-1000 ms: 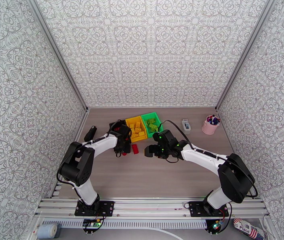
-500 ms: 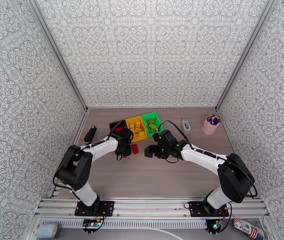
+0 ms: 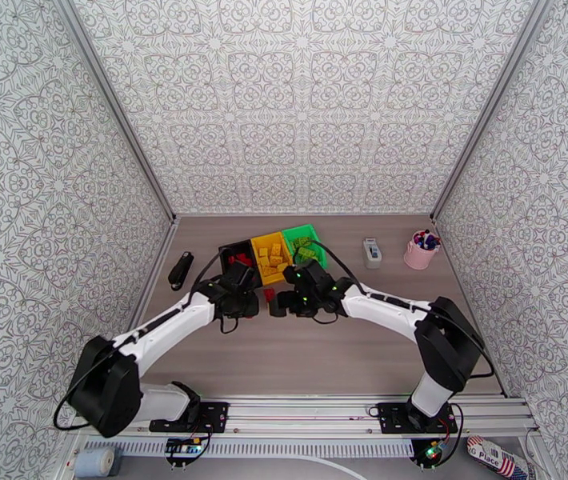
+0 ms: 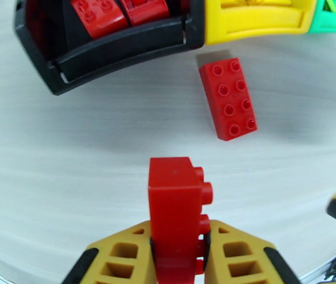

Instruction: Sort the legos into containers by color

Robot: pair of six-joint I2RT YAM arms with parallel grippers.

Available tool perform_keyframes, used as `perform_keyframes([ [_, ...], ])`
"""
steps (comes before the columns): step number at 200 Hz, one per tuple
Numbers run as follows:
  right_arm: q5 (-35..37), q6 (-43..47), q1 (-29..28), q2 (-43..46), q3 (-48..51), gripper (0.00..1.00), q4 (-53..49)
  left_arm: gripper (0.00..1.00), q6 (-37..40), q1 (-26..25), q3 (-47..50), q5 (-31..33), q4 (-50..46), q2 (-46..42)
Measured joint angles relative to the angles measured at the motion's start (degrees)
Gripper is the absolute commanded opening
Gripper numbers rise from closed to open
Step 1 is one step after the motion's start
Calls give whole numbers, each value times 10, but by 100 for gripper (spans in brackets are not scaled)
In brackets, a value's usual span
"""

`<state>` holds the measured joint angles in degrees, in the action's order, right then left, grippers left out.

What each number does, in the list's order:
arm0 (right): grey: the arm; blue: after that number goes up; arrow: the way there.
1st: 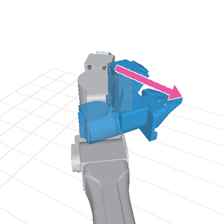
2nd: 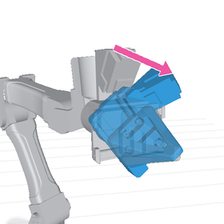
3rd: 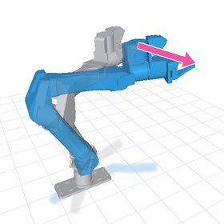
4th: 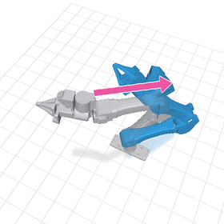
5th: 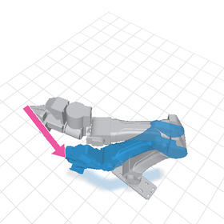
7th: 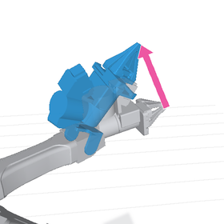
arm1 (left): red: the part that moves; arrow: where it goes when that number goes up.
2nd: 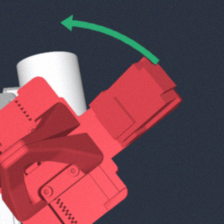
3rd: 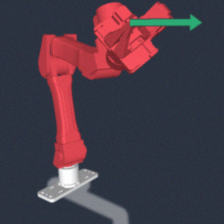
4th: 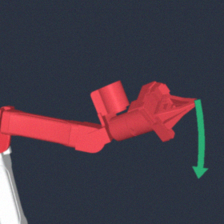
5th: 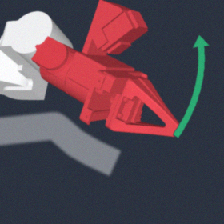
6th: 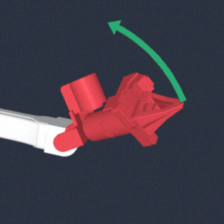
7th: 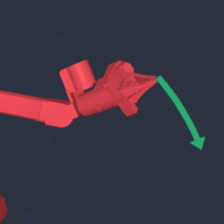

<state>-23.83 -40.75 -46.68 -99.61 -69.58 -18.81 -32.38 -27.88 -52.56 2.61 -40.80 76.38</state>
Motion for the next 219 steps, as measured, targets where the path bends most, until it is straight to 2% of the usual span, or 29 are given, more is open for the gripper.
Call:
perform_keyframes([
  [53,0,14,0,-17,-96,80,-40,23,13,78,-23,-29,-13,-3],
  [117,3,32,14,-21,-124,80,-76,26,65,153,-175,-35,-27,105],
  [129,7,33,21,-19,-120,80,-78,32,74,165,-210,-35,-30,140],
  [167,12,33,41,12,-79,80,-85,64,94,188,-305,-30,-44,237],
  [219,24,36,60,63,-16,82,-87,74,99,177,-303,-23,-55,223],
])
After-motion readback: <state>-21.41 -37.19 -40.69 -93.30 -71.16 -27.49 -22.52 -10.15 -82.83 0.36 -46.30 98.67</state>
